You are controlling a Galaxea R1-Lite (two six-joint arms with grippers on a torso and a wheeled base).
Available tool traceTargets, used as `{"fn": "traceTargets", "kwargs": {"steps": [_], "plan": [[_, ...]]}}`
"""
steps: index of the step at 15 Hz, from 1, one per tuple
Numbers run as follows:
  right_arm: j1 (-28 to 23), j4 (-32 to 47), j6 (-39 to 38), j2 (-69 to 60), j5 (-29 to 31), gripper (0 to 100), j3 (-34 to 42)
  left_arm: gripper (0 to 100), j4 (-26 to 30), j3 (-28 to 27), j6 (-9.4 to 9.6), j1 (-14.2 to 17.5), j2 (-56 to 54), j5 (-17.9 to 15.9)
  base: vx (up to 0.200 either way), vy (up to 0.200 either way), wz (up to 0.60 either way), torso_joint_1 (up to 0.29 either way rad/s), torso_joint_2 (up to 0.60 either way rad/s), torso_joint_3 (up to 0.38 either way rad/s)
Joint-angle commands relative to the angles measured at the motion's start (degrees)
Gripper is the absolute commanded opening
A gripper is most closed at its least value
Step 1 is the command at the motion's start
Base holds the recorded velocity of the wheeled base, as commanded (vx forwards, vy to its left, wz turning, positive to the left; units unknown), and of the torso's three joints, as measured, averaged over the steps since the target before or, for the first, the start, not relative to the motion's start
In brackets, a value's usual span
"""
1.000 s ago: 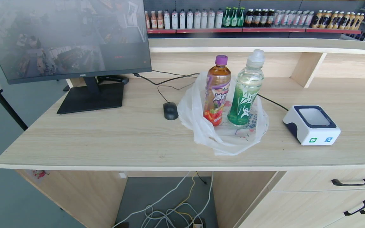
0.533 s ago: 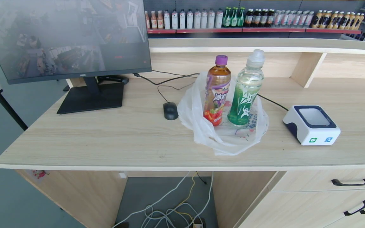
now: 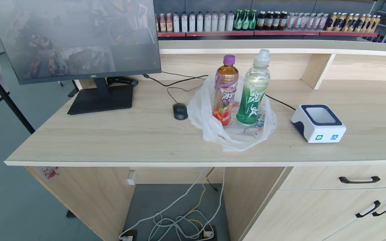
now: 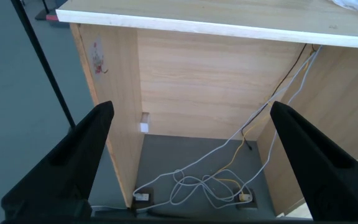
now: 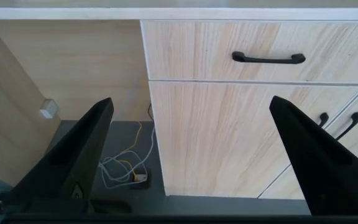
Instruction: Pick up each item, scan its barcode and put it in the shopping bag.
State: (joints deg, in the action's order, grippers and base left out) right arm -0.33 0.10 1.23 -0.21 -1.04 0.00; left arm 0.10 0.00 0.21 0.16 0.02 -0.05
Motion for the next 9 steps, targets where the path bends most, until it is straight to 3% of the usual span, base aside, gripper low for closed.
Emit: {"fn": "traceTargets", "kwargs": {"steps": [1,9], "plan": [[0.0,0.0,0.0,0.2,0.0,100,0.0,100,0.0,0.0,-0.03,0.0,0.0,0.0,0.000,0.000,0.00,0.000,0.00,0.000],[0.0,0.0,0.8,0.2,-0.1,100,0.0,100,0.0,0.0,-0.30,0.0,0.0,0.0,0.000,-0.200,0.00,0.009,0.01,0.002]]}}
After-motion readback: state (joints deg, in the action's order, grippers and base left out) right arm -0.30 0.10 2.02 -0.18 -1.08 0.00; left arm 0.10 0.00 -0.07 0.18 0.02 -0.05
